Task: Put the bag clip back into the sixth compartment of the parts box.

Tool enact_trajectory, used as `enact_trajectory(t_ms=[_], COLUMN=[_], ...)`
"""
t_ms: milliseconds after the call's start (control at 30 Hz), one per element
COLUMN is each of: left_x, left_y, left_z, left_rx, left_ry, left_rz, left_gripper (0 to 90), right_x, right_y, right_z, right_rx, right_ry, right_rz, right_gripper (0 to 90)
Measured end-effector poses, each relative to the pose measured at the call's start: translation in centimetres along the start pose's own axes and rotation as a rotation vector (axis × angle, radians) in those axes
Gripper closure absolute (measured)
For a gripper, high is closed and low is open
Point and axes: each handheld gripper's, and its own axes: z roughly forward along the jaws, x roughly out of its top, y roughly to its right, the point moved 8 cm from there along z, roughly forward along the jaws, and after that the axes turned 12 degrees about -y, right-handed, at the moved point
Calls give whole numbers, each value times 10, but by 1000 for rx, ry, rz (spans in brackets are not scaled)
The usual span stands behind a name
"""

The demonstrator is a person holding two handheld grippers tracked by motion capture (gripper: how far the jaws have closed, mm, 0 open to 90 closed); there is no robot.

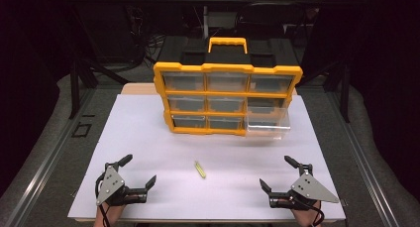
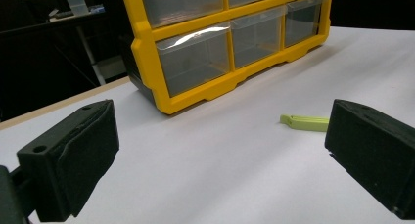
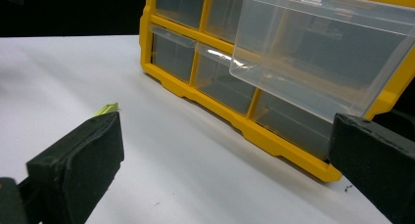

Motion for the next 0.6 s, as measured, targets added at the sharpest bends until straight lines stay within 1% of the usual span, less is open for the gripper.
enact_trajectory(t_ms=[100,300,433,567,600], left_x=[0,1,0,0,-1], left_y=[-1,-2,-3,-4,-4], left_z=[-1,-1,-2,-2,-2], left_rx=[6,9,8,12,16], left_ry=[3,3,5,3,-1], left_rz=[-1,-1,-4,-6,-7], left_gripper=[0,0,0,0,0], right_x=[0,-1,-2,-2,-3], right_y=[-1,-4,-5,-5,-6], right_z=[1,8,11,16,17], right_rx=[9,15,20,21,27], right_ry=[-5,-38,-62,-80,-92], right_rz=[0,-14,5,-2,7], right_gripper=[0,0,0,0,0])
